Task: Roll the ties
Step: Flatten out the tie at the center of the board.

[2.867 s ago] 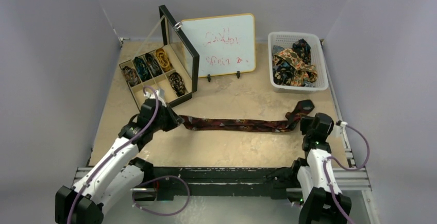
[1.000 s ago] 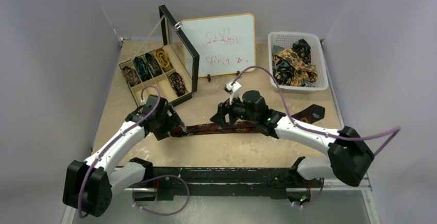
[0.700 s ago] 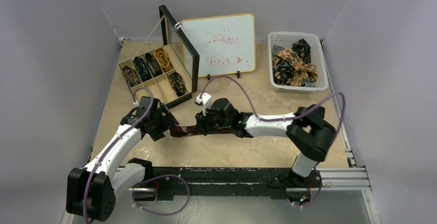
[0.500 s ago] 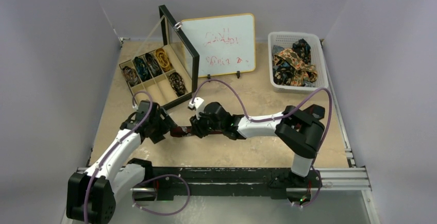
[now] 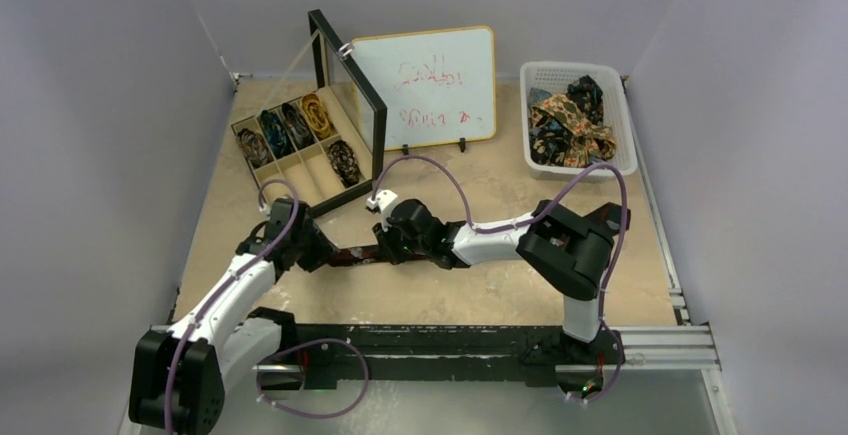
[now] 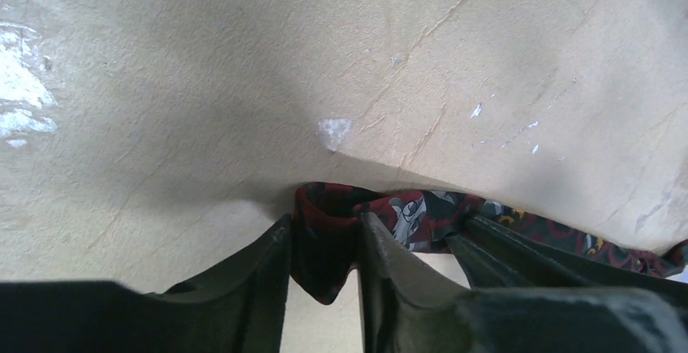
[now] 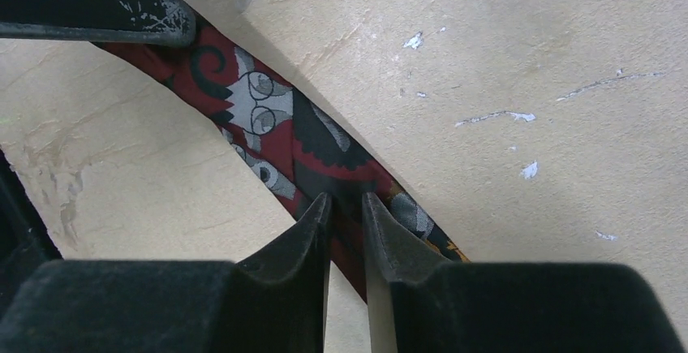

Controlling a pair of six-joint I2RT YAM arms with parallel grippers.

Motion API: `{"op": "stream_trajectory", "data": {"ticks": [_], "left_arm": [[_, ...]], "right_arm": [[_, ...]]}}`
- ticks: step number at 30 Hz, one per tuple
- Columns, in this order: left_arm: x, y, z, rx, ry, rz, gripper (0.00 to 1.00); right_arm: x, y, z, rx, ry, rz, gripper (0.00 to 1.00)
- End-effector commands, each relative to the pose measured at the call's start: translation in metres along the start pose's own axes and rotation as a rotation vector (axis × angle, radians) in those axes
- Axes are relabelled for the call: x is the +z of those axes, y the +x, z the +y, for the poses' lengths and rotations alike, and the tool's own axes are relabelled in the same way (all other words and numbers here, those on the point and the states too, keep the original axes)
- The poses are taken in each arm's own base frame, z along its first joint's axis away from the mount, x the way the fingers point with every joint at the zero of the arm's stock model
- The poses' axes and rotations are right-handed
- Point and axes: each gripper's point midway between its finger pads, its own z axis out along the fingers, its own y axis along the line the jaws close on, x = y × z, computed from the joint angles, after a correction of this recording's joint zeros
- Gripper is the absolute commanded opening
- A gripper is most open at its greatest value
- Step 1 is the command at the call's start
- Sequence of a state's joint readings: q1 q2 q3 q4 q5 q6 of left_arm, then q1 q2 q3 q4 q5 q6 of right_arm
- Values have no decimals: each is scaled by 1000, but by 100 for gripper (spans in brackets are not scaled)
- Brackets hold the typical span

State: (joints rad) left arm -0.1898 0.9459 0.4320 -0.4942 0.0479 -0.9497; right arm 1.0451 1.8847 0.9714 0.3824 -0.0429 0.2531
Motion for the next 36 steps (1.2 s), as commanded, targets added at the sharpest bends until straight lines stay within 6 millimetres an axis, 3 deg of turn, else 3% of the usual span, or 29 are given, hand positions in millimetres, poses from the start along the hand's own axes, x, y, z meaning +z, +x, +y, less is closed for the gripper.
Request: {"op": "stream_trajectory", "data": {"ticks": [1, 4, 5, 10, 13, 17, 25, 30, 34, 36], "left_arm": [[3, -7, -3, 2, 13, -28, 24], [3, -2, -1, -9, 21, -16, 3], [3, -2, 0, -19, 21, -22, 0], [3, 2, 9, -83, -10, -25, 0], [3, 6, 13, -129, -12, -26, 0], [-3, 3, 9, -144, 21, -49, 0], [-14, -4, 7, -138, 5, -68, 0], [-15, -8, 19, -150, -90, -77, 4], [-20, -12, 21, -139, -119, -87, 10], [-23, -14, 19, -136, -114, -91, 20]], "right_arm": [[-5, 11, -2, 33, 17, 45, 22], [-9, 18, -1, 39, 8, 67, 24], [-11, 20, -2, 38, 10, 74, 25], [-25, 15, 1, 35, 4, 63, 45], [-37, 8, 11, 68, -31, 55, 48], [-43, -3, 3, 83, 28, 35, 46], [-48, -10, -20, -18, 107, 4, 71], [-28, 5, -13, -7, 23, 104, 50], [-25, 16, -9, 21, -4, 106, 56], [-28, 25, -11, 3, -5, 124, 52]]}}
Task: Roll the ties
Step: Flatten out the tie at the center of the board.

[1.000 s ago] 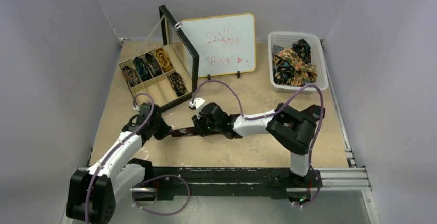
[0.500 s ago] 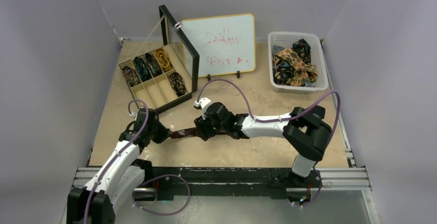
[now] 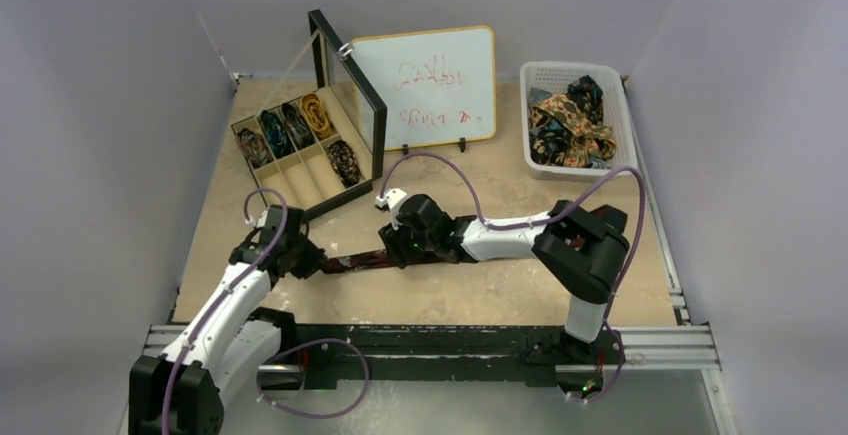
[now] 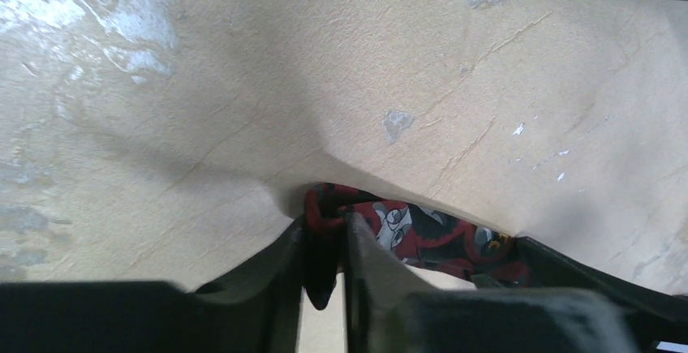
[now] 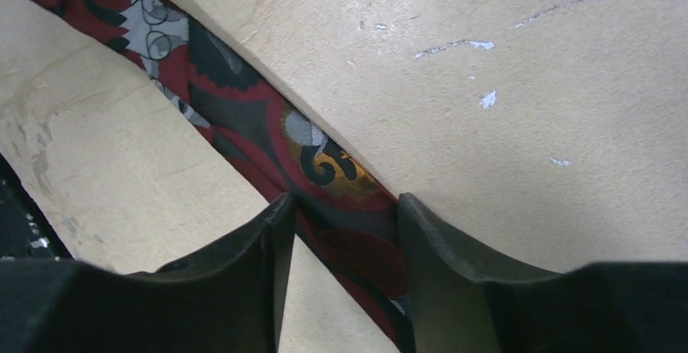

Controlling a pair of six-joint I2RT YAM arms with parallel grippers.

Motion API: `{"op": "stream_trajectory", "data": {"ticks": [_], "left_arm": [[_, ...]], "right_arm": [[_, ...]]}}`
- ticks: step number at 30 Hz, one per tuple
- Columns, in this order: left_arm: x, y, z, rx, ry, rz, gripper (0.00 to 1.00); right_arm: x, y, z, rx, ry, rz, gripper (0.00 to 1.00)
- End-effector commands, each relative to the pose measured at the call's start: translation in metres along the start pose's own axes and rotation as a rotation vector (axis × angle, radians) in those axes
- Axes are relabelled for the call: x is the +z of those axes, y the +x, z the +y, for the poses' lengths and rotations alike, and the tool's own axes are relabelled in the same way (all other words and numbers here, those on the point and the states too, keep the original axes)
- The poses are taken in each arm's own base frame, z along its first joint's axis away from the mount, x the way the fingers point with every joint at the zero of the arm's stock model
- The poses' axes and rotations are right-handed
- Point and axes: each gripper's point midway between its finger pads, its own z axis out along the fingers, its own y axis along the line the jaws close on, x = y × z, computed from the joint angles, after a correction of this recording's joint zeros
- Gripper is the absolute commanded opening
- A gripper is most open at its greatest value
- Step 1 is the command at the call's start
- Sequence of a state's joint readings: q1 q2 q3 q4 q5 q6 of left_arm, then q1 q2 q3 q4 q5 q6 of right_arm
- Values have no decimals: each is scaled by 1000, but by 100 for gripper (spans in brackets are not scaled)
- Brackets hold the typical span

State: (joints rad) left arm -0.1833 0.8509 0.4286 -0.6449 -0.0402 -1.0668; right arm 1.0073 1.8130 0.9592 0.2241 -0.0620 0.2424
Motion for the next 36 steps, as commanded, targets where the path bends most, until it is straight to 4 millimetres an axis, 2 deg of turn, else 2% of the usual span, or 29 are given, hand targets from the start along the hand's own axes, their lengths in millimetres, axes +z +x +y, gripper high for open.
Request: {"op": "stream_trajectory", "data": {"ticks": [1, 3, 4, 10, 17, 21, 23, 26, 28, 29, 31, 33, 36], "left_arm": [[-11, -15, -7, -16, -5, -51, 26], [-12, -16, -10, -20, 5, -51, 39], [-13, -16, -12, -21, 12, -48, 42], [-20, -15, -22, -14, 52, -32, 52], [-34, -16, -42, 29, 152, -20, 59], [-38, -11, -54, 72, 212, 18, 61], [-36, -7, -55, 86, 223, 41, 61], [-33, -3, -55, 95, 232, 57, 62], [-32, 0, -55, 99, 237, 70, 62], [-31, 1, -54, 99, 234, 76, 62], [-31, 2, -52, 96, 223, 78, 62], [-31, 1, -51, 98, 221, 75, 62], [-37, -2, -53, 107, 229, 60, 62]], "right_arm": [[-4, 17, 3, -37, -35, 45, 47], [-8, 18, -3, -56, -7, 38, 40], [-10, 20, -3, -60, -11, 40, 38], [-20, 33, -6, 24, 28, 81, 26], [-30, 35, -35, 138, 159, 73, 24], [-44, 33, -69, 252, 243, 43, 23], [-50, 31, -80, 289, 248, 30, 23], [-61, 24, -89, 305, 283, -10, 25], [-69, 15, -89, 292, 283, -38, 28], [-75, 8, -86, 295, 278, -63, 36], [-82, 1, -86, 328, 289, -95, 45], [-87, -1, -87, 390, 310, -112, 51], [-87, 4, -76, 487, 261, -104, 52]]}}
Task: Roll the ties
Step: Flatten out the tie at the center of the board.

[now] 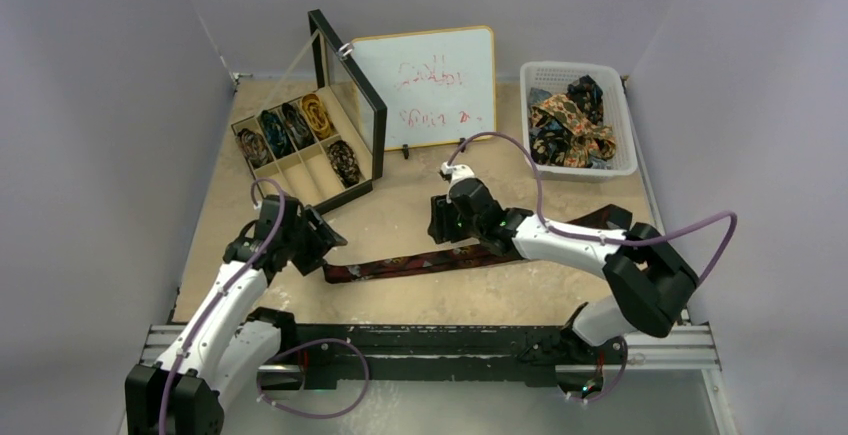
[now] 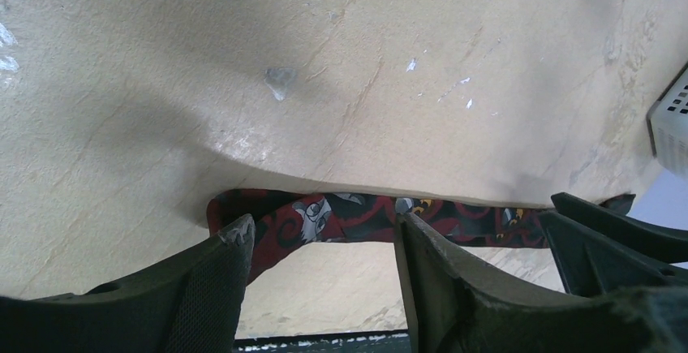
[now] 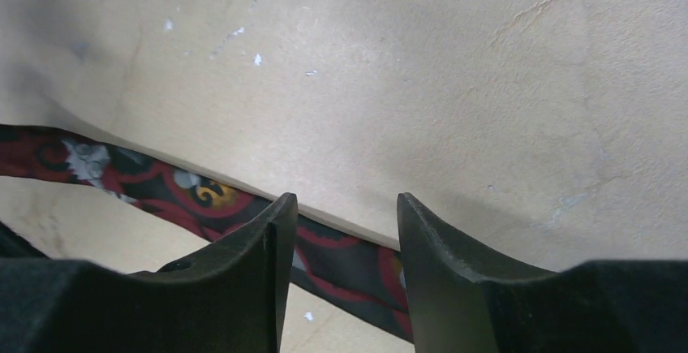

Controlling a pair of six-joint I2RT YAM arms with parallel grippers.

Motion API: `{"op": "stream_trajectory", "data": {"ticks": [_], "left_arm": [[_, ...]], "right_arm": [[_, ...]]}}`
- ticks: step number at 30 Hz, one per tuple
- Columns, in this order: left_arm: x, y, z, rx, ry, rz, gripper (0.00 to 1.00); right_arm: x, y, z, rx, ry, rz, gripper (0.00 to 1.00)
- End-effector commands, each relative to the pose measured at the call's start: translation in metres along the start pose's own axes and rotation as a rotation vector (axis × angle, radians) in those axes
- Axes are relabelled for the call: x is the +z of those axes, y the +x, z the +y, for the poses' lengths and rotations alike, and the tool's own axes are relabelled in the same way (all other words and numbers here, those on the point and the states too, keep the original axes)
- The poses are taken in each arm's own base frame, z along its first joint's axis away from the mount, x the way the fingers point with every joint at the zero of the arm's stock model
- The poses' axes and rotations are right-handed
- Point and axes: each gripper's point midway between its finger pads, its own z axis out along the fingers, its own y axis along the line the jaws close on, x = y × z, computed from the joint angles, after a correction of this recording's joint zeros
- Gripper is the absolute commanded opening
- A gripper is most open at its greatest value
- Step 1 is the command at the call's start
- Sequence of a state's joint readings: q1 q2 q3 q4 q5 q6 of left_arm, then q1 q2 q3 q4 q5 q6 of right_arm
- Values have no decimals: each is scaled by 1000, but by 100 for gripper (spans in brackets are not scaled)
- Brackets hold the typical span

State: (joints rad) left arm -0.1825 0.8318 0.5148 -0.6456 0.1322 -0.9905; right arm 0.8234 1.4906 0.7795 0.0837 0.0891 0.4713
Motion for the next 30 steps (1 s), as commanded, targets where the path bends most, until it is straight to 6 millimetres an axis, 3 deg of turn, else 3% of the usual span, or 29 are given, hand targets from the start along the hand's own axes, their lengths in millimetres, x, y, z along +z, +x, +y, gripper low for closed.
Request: {"op": "stream_trajectory", "data": {"ticks": [1, 4, 8, 15, 18, 22, 27, 30], "left_arm": [[-11, -9, -13, 35, 48, -30, 62], [-19, -14, -19, 48, 58, -46, 62], [-31, -19, -27, 46, 75, -73, 65], [-37, -21, -33, 72, 116, -92, 68], [-33, -18, -35, 80, 127, -67, 68], [-27, -13, -33, 78, 138, -46, 68], [-5, 1, -33, 96, 183, 27, 69], [10, 5, -34, 107, 205, 61, 68]], "right_arm": [[-7, 12, 8, 159, -27, 31, 52], [-4, 34, 15, 210, -83, 102, 41], [0, 70, 2, 335, -33, 171, 39], [-2, 77, -49, 460, 172, 97, 41], [-4, 79, -83, 539, 252, 74, 35], [-13, 62, -109, 606, 251, -3, 30], [-23, 19, -93, 523, 161, -57, 31], [-35, -17, -81, 378, 84, -163, 40]]}}
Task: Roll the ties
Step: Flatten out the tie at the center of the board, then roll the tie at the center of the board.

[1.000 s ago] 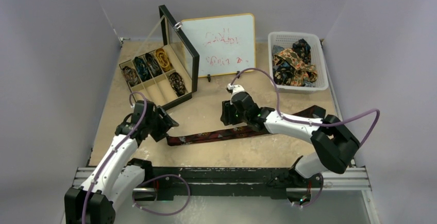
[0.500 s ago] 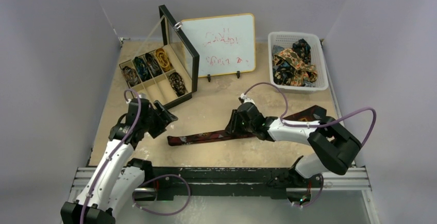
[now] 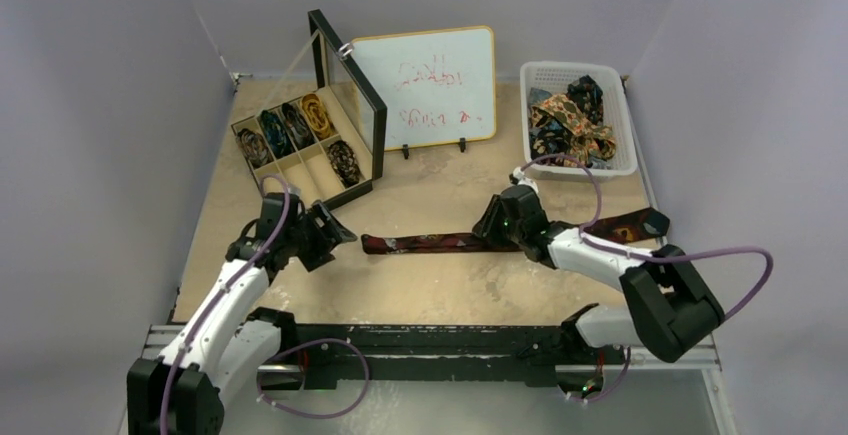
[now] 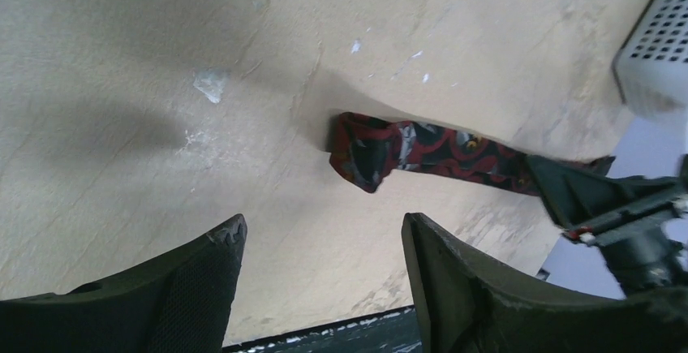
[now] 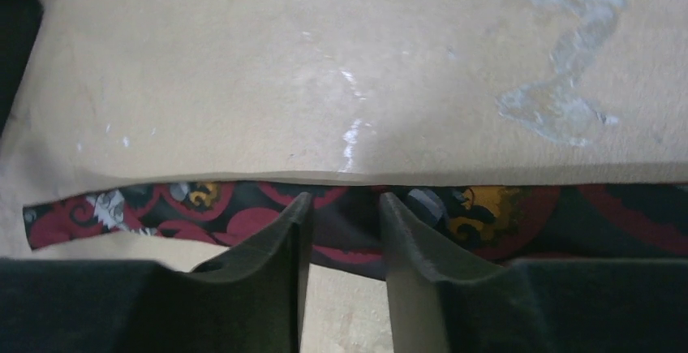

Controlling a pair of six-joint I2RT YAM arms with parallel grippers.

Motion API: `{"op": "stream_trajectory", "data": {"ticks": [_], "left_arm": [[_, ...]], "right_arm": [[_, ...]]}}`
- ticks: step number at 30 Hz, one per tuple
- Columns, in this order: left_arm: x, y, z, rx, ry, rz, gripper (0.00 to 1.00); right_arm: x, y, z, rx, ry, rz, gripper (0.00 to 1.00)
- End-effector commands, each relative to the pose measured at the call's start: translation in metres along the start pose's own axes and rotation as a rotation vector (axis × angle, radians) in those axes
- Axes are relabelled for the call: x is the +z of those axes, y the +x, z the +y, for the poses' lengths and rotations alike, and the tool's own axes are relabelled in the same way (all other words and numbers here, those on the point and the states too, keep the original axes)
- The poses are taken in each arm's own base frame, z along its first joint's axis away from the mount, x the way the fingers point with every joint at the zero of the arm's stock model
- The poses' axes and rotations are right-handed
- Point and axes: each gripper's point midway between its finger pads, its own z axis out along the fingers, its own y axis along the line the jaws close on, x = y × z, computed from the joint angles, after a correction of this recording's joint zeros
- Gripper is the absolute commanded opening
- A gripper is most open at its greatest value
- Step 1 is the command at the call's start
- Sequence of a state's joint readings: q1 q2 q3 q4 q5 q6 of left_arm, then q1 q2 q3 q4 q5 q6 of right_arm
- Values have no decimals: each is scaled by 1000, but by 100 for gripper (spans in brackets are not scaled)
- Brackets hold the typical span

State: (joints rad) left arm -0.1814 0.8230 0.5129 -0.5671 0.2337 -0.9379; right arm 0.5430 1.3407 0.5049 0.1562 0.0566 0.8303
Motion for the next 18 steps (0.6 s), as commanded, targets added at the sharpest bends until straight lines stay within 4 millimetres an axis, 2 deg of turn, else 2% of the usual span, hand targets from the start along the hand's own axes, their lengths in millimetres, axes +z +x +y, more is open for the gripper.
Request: {"op": "stream_trajectory", "data": {"ticks": [1, 4, 8, 12, 15, 18], "left_arm": [[18, 2, -9, 43, 78, 41, 68], [23, -2, -19, 65, 126, 36, 68], [29, -5, -34, 101, 222, 31, 68], [42, 1, -33, 170, 261, 62, 63], [50, 3, -30, 210, 275, 69, 57], [52, -2, -37, 235, 318, 51, 52]], "right_arm": [[-23, -34, 42, -185, -154, -101, 44], [-49, -45, 77, -261, -336, -163, 55], [-72, -57, 101, -311, -462, -244, 68], [-71, -55, 118, -357, -534, -208, 68], [-66, -43, 130, -374, -591, -143, 65], [-57, -27, 139, -391, -622, -68, 63]]}}
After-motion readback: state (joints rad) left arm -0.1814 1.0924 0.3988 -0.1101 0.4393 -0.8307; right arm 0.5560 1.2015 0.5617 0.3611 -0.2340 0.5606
